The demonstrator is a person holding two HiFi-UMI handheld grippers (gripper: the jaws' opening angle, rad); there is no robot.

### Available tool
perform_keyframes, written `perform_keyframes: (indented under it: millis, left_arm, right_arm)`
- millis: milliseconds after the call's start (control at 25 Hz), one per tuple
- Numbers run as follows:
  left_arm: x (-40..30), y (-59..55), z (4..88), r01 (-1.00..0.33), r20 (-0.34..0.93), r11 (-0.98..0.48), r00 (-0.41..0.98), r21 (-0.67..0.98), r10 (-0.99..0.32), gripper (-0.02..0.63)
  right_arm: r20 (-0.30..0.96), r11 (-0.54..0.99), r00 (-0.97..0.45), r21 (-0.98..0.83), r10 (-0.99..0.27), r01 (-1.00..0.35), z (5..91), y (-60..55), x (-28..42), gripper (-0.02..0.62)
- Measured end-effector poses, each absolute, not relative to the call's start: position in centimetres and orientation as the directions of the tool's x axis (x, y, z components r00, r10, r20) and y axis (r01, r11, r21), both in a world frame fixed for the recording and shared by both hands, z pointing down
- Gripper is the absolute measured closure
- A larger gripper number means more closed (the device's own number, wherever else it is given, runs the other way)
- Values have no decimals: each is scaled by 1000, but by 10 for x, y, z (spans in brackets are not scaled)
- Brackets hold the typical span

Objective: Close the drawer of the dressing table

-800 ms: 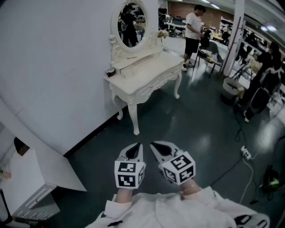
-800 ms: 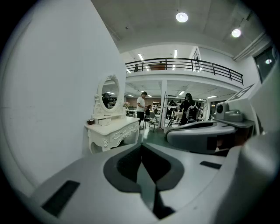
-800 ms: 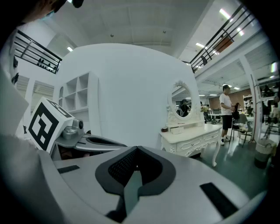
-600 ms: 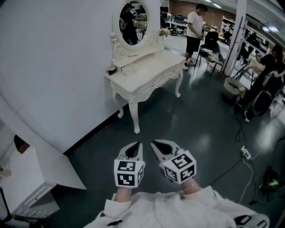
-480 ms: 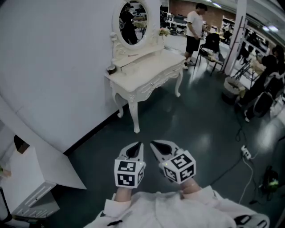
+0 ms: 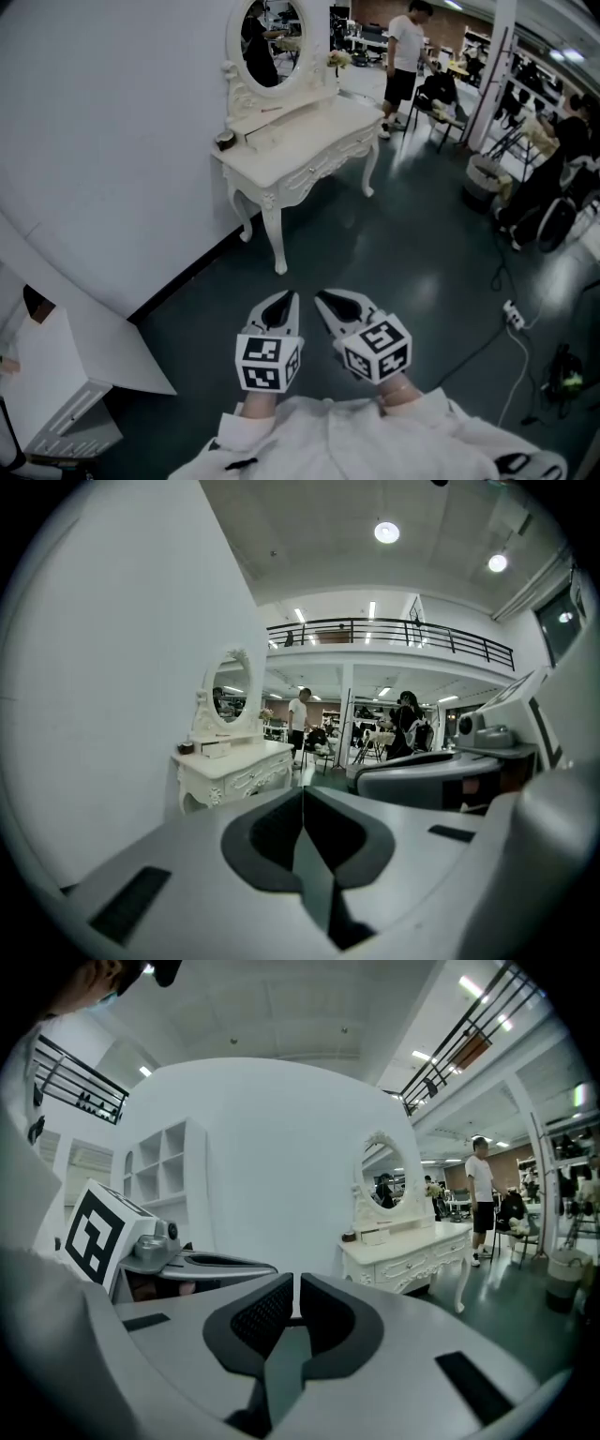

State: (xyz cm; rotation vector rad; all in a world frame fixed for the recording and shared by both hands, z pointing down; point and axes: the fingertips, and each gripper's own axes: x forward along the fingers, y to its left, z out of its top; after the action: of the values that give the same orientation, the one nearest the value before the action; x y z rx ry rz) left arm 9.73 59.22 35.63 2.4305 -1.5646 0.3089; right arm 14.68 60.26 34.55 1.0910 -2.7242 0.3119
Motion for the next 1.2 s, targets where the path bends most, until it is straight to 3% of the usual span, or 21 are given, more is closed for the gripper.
perform_keyframes:
  millis: [320,360,440,760,1200]
  left_arm:
    - [128,579,361,-911,330,-408,405,63,-853,595]
    - [130,578,363,-911,334,-407,404,64,-852,587]
    - [133,579,368,-910,347,-410,405,63,-846,526]
    - [130,566,388,-914,398,-396,396,87,-827,469]
    - [108,475,383,-910,355,-404,408,90,-841,466]
  right_arm:
    - [278,695,-701,-137,-657,-706,354,589,179,583]
    - [283,694,-702,-147,-653,-705,355,589,181,571]
    - [289,691,-705,-166,-648,-703,358,590,184,488]
    - [278,662,-687,-194,-671,-724,372,569,190,486]
    - [196,593,-622,-191,-758,-783,359,475,191,485]
